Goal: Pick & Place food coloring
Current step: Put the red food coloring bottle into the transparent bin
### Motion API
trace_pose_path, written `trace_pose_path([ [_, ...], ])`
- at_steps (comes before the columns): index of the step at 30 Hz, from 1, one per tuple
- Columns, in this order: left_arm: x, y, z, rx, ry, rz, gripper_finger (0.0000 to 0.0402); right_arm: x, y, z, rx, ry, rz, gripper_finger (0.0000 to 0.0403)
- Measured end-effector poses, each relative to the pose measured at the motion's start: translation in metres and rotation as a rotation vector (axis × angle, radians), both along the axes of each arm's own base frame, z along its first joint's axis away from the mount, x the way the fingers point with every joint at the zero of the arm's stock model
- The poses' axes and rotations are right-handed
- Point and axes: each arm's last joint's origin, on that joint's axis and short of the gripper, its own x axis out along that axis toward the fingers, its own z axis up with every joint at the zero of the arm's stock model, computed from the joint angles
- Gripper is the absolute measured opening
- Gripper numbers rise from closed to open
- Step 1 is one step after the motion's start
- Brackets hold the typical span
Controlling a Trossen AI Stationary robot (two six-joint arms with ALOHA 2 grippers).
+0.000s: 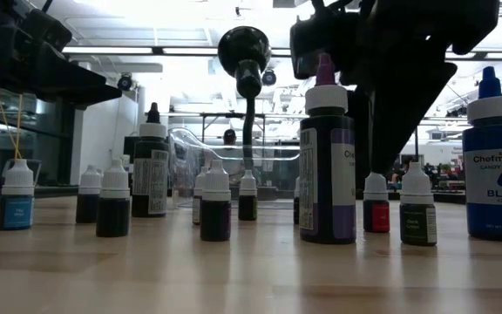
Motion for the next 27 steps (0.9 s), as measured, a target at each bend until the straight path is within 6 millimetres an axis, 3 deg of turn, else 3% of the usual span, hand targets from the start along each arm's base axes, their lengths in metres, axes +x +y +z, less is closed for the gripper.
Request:
trace_pose_path([
  [27, 0.0, 0.0, 0.0, 0.0, 0.0, 0.0, 0.0278, 0.0, 0.002, -0.01, 0.018, 0.019, 0.014, 0.0205],
])
